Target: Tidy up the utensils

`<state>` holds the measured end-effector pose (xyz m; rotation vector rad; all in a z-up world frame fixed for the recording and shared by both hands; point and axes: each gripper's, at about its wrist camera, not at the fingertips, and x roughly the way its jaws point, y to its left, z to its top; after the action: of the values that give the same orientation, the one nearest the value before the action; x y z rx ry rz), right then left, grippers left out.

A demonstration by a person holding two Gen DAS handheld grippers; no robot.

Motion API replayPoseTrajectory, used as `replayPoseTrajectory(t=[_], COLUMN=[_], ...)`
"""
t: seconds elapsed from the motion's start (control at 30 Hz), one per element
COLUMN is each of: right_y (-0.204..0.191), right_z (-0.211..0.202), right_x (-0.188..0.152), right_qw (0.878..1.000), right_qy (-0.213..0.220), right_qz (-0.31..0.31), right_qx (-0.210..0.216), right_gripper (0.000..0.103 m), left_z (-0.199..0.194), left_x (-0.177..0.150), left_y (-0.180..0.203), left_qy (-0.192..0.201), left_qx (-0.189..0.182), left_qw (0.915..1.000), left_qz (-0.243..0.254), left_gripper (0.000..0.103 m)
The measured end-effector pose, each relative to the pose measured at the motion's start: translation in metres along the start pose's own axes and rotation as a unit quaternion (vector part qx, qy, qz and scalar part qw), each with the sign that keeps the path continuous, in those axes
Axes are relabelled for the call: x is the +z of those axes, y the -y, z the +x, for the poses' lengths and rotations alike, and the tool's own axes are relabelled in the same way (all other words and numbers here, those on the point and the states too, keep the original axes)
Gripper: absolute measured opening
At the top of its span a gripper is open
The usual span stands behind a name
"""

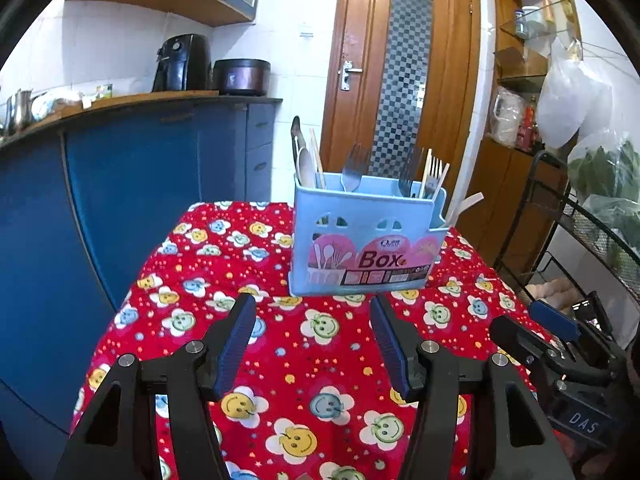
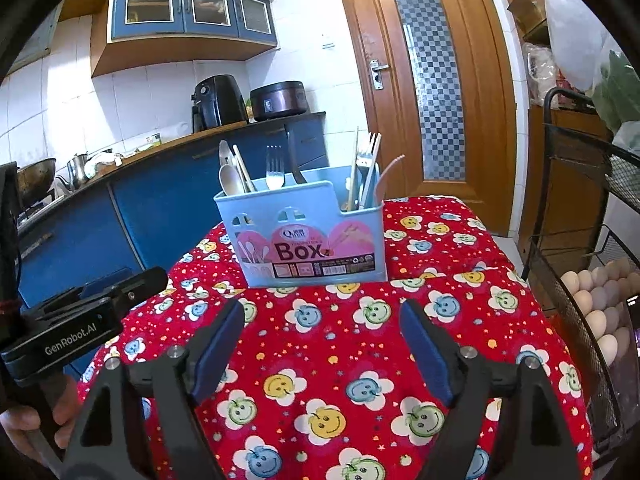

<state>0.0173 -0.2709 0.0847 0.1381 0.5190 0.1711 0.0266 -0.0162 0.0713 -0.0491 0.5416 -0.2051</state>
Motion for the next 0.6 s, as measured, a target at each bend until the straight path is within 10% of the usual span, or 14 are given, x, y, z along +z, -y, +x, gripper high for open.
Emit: replayPoseTrajectory(t=[0.6], right_y=[0.007], right_z=[0.010], right_x=[-0.016], right_qw=[1.000], right_qy=[-0.001], right_qz=[-0.006], right_qx=[-0.018], right_gripper=[0.083], left_z=[0.013], left_x=[-0.021], left_y=[0.004], left_qy=[-0.007], left_qx=[0.031], left_qw=[0.9994], left_qz=[0.008], left_gripper=[0.061])
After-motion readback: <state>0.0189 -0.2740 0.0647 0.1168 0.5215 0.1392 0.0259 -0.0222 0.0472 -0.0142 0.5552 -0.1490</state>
